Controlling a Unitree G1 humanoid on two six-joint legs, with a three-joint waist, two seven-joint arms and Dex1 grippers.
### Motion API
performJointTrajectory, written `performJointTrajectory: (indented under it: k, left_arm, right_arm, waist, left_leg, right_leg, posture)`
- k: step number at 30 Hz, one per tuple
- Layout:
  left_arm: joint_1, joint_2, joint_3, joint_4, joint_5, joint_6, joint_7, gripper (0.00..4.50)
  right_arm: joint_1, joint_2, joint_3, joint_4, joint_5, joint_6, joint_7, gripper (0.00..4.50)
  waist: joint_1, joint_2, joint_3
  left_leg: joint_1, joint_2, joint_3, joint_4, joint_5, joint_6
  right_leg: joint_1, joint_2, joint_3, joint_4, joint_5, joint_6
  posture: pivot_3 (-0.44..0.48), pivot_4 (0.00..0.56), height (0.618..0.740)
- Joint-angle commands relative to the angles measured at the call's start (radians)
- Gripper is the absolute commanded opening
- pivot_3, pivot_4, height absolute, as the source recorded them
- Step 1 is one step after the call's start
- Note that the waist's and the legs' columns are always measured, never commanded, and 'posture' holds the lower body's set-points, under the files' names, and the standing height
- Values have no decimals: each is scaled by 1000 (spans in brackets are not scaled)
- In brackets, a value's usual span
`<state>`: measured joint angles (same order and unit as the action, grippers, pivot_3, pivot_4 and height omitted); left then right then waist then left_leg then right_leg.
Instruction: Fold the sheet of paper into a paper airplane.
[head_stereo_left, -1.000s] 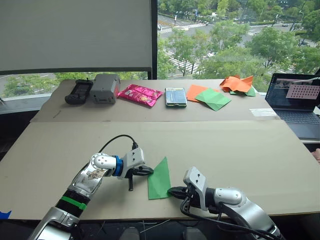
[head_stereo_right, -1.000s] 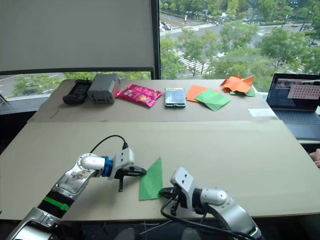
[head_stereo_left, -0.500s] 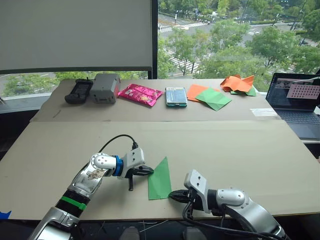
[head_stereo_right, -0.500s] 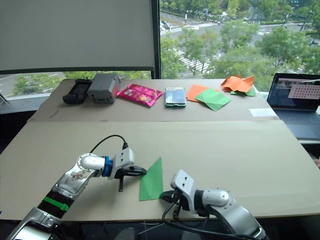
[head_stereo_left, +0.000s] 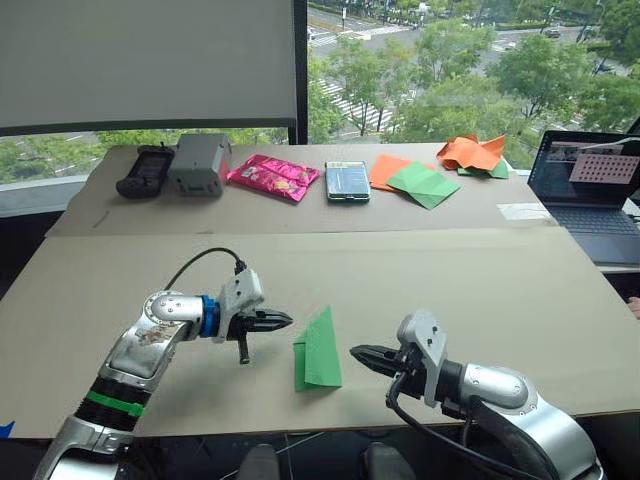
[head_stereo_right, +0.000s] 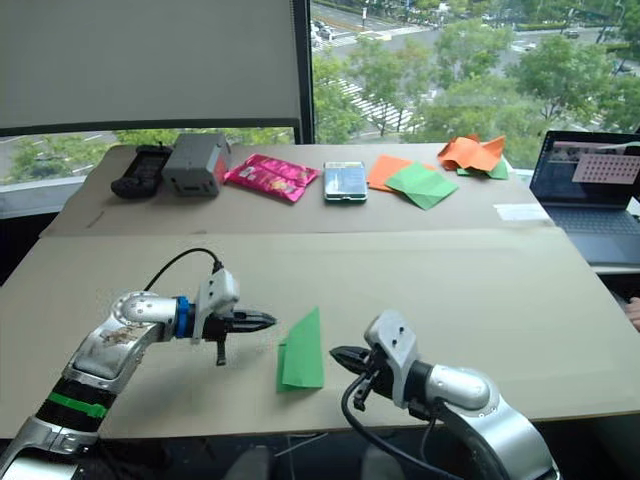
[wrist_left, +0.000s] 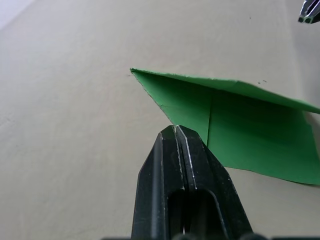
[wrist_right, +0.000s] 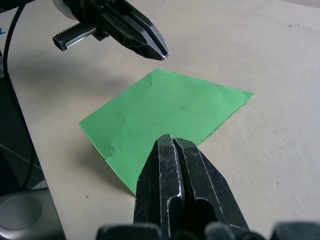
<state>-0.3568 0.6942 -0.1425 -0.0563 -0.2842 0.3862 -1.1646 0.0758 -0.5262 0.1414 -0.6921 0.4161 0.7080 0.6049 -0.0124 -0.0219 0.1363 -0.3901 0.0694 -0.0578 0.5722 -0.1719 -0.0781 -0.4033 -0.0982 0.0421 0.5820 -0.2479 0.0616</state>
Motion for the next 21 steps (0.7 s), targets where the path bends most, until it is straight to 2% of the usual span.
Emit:
performJointTrajectory:
  k: [1,6,12,15,17,21]
  left_arm:
    - [-45,29,10,-19,-11,-61,-61,1512]
    - [-144,-6,-72,171,127,-416,-113,3238]
    - [-343,-100,-188,552,300,-1051,-152,3238]
    - [-440,-164,-211,715,302,-1219,-160,3238]
    - [-502,-193,-245,816,347,-1333,-159,3238]
    - [-571,-245,-274,961,352,-1439,-180,3238]
  right_arm:
    - [-3,12,-28,-23,14,-1,-30,0]
    - [-6,16,-39,-7,23,0,-46,0]
    - [-9,25,-46,-2,30,9,-63,0]
    - [-10,32,-44,-4,29,14,-71,0]
    - [-7,34,-40,-10,28,18,-76,0]
    - [-7,42,-40,-21,29,27,-90,0]
  waist:
    - [3,1,0]
    - [11,2,0]
    - [24,2,0]
    - [25,2,0]
    - [27,2,0]
    - [25,3,-1]
  left_leg:
    - [-1,0,0,0,0,0]
    - [-3,0,3,1,0,0]
    - [-5,0,3,1,1,1]
    - [-7,0,3,1,4,6]
    - [-10,0,3,2,5,7]
    - [-12,0,3,3,6,9]
  right_leg:
    - [0,0,0,-2,0,0]
    - [0,-1,0,-4,0,0]
    - [-1,1,1,-4,0,0]
    - [0,2,2,-4,1,0]
    - [0,3,2,-3,1,0]
    - [1,5,4,-2,2,2]
  posture:
    - [0,150,718]
    - [0,150,718]
    - [0,150,718]
    - [0,150,718]
    - [0,150,718]
    - [0,150,718]
